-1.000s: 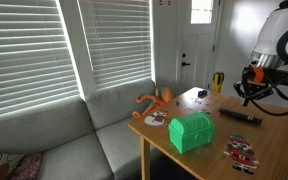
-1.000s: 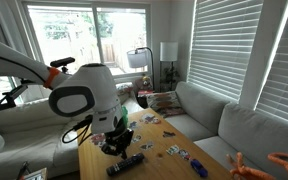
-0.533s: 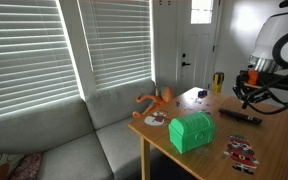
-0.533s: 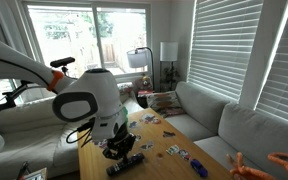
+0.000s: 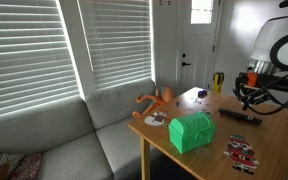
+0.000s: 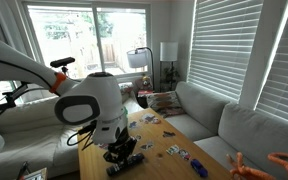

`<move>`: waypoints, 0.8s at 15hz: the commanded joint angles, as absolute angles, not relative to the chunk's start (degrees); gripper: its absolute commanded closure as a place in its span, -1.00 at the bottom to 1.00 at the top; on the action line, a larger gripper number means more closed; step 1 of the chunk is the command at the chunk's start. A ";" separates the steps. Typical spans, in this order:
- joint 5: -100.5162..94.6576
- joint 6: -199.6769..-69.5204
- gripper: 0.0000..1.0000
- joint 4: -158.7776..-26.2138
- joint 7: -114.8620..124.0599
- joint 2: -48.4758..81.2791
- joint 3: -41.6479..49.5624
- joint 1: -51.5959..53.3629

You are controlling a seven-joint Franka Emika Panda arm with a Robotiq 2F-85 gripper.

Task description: Press a button on the black remote

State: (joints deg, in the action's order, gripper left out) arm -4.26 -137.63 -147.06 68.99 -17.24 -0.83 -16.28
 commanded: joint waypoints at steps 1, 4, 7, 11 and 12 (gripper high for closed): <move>-4.86 -138.21 1.00 -145.47 68.79 -15.59 0.37 -15.30; -4.82 -138.47 1.00 -145.05 68.63 -15.02 0.43 -15.09; -4.83 -138.37 1.00 -144.67 68.56 -14.42 0.43 -14.83; -4.95 -139.18 1.00 -144.31 68.74 -13.65 0.43 -14.43; -4.96 -139.44 1.00 -144.23 68.90 -13.44 0.42 -14.35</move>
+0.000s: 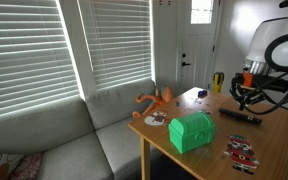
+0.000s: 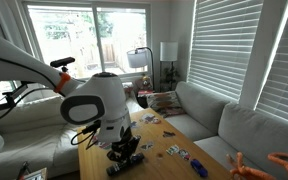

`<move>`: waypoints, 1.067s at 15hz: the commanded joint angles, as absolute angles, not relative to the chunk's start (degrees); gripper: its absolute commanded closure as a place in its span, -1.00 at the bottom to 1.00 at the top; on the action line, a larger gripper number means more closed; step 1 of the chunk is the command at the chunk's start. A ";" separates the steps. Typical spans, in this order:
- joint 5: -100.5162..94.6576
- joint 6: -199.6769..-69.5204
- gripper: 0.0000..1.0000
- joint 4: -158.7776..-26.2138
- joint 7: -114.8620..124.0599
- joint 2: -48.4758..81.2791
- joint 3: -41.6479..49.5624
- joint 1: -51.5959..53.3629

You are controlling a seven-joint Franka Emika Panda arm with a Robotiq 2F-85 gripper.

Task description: Press a button on the black remote

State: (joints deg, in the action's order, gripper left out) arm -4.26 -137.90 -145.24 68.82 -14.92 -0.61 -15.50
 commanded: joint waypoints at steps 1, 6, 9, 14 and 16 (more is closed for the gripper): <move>-5.02 -139.70 1.00 -144.18 68.90 -13.23 0.42 -14.30; -4.55 -140.96 1.00 -144.12 68.63 -12.24 0.52 -13.88; -4.43 -141.18 1.00 -144.12 68.56 -11.88 0.57 -13.51; -4.66 -141.58 1.00 -144.05 68.67 -11.53 0.61 -13.28; -4.68 -141.71 1.00 -144.04 68.64 -11.49 0.63 -13.22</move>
